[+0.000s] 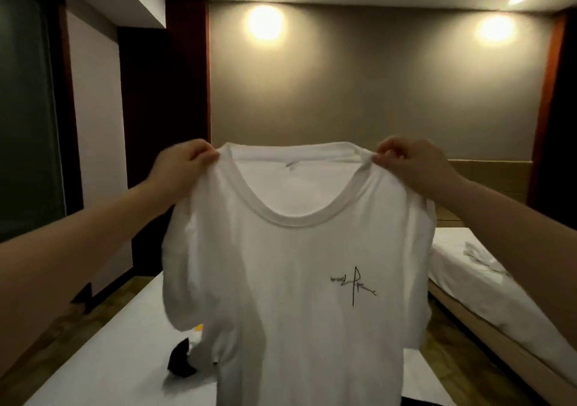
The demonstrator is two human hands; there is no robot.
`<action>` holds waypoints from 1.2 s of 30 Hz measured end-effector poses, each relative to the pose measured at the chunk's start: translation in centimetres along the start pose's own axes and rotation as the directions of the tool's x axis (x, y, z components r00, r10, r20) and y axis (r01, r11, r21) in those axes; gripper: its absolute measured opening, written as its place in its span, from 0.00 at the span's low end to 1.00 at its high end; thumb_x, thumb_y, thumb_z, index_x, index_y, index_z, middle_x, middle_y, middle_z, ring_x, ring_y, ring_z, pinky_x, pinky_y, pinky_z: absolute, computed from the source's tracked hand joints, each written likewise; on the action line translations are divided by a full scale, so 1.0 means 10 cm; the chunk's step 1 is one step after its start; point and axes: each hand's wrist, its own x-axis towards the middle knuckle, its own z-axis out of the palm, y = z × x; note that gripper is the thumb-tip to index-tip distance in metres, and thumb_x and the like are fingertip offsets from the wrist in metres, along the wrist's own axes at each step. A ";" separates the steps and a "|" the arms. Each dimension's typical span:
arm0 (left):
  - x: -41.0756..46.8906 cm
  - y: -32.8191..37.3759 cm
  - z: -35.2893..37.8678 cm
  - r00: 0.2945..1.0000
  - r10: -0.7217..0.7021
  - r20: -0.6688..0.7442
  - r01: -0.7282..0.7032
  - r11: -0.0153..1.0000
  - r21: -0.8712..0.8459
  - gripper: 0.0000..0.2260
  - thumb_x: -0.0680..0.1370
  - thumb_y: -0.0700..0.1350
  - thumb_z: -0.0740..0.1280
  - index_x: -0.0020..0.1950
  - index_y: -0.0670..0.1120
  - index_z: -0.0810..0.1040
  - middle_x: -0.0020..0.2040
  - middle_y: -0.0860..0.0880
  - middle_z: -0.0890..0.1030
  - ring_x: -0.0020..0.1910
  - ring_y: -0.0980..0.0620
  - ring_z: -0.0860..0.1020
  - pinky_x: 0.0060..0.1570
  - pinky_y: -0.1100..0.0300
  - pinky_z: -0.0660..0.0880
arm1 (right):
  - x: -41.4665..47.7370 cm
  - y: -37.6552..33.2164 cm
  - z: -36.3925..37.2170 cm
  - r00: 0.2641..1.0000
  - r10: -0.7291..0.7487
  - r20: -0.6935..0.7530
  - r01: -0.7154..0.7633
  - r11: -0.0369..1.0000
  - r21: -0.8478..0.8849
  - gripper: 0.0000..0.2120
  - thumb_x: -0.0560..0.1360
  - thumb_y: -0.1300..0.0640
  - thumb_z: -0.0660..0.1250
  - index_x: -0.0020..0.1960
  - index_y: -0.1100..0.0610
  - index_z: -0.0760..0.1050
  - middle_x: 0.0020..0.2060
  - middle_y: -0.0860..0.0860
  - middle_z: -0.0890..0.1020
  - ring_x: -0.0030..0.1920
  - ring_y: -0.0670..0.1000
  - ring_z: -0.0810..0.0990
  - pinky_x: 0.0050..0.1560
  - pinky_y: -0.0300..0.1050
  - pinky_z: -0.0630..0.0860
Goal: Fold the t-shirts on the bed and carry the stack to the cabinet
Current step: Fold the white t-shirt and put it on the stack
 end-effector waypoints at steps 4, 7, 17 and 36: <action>0.03 0.09 -0.01 0.996 0.040 0.085 -0.040 0.999 -0.006 0.08 0.80 0.45 0.60 0.49 0.44 0.77 0.43 0.48 0.75 0.42 0.53 0.72 0.42 0.62 0.69 | 0.05 -0.03 -0.09 0.997 0.026 0.073 -0.020 0.996 -0.086 0.14 0.78 0.51 0.63 0.54 0.58 0.80 0.44 0.51 0.79 0.44 0.46 0.72 0.34 0.25 0.60; 0.01 0.08 0.02 0.996 -0.005 0.089 0.017 0.990 -0.137 0.08 0.80 0.45 0.60 0.48 0.42 0.77 0.42 0.48 0.76 0.43 0.51 0.73 0.43 0.59 0.70 | 0.02 0.00 -0.09 0.997 0.061 0.042 -0.059 0.997 -0.047 0.13 0.77 0.50 0.64 0.53 0.57 0.80 0.43 0.50 0.79 0.43 0.47 0.72 0.37 0.34 0.64; 0.00 0.04 -0.19 0.776 0.080 0.626 0.361 0.757 -0.545 0.30 0.44 0.63 0.80 0.43 0.52 0.85 0.42 0.50 0.84 0.39 0.54 0.83 0.34 0.62 0.79 | -0.07 -0.05 -0.22 0.962 0.257 -0.094 -0.195 0.886 0.420 0.07 0.75 0.52 0.67 0.51 0.53 0.77 0.41 0.45 0.77 0.43 0.44 0.73 0.42 0.34 0.68; 0.10 0.24 0.06 0.925 -0.111 0.362 0.222 0.934 -0.280 0.07 0.76 0.44 0.65 0.42 0.42 0.77 0.36 0.46 0.75 0.35 0.52 0.72 0.30 0.66 0.69 | 0.03 0.24 -0.02 0.911 0.388 0.139 -0.406 0.789 0.462 0.06 0.74 0.60 0.67 0.39 0.53 0.77 0.39 0.52 0.79 0.45 0.53 0.77 0.52 0.45 0.72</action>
